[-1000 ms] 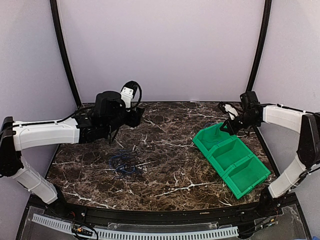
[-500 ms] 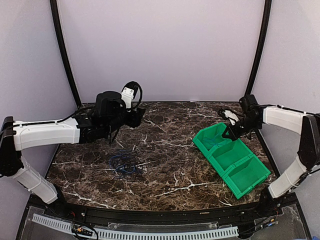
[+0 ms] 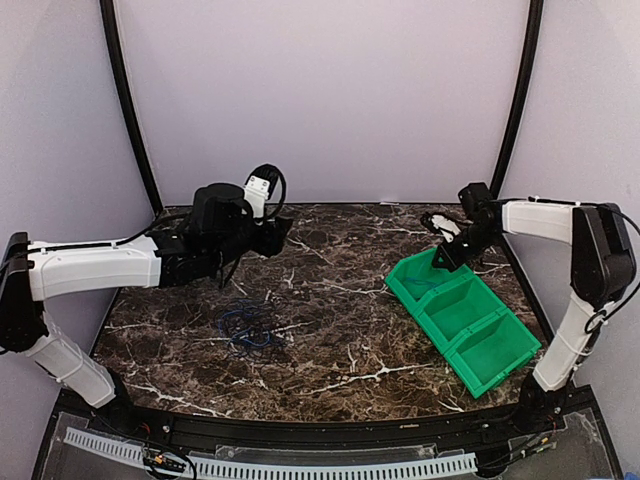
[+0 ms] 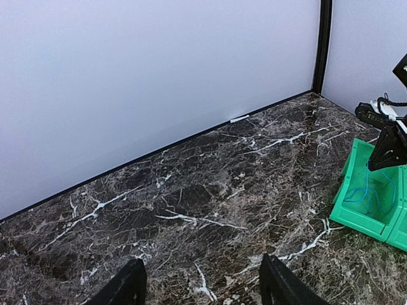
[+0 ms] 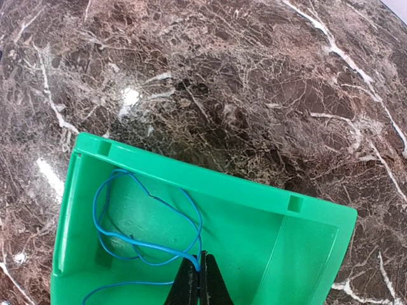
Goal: Untangle the cables
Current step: Place the untangled cable in the bin, then pick up one of the twisted cables from the tangled cable pile.
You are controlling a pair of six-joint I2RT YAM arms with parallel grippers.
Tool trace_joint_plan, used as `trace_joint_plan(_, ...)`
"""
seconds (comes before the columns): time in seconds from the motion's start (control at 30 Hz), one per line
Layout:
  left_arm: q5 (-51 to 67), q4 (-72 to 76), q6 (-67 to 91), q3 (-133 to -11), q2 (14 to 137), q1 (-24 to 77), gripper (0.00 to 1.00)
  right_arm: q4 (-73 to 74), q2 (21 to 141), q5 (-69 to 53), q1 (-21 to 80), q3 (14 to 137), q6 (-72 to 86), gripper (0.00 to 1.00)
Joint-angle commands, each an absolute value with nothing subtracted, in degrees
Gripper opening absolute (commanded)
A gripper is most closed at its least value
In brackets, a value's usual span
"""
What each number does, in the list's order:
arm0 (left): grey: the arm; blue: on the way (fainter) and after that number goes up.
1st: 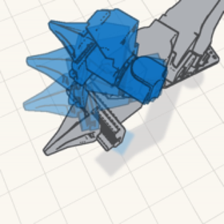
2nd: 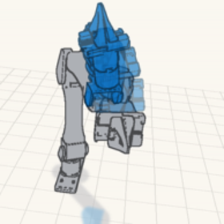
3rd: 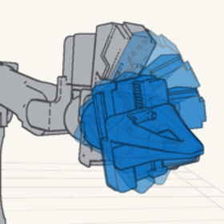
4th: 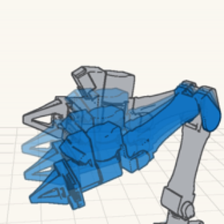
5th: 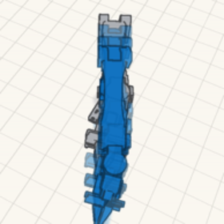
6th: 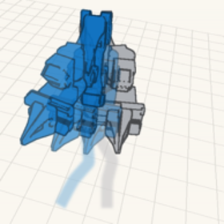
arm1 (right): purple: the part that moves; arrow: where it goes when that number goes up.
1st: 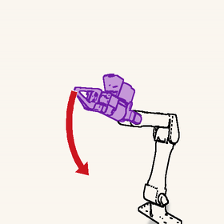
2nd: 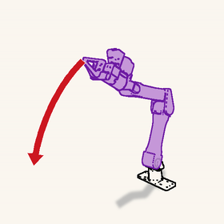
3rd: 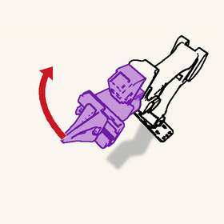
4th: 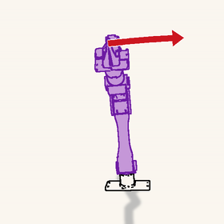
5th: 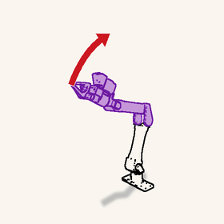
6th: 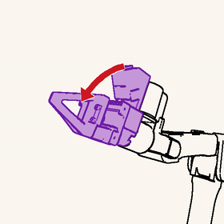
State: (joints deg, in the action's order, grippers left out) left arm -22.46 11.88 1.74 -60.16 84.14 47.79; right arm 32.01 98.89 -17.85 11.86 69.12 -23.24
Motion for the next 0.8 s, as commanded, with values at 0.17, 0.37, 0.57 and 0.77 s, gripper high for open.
trace_joint_plan(0.17,-21.9,11.4,2.1,-60.8,84.4,47.8,0.64,33.9,95.9,-13.2,12.7,69.8,-22.5,0.25)
trace_joint_plan(0.37,-21.7,11.2,2.4,-61.0,85.2,47.8,0.64,40.9,85.7,-11.5,12.7,71.1,-23.8,0.39)
trace_joint_plan(0.57,-26.4,5.0,1.2,-65.2,87.3,47.8,0.69,41.9,78.9,-16.9,12.8,70.3,-24.0,0.45)
trace_joint_plan(0.77,-29.1,-14.2,9.4,-72.6,90.5,47.7,0.67,34.2,75.8,-26.5,16.3,67.7,-24.8,0.45)
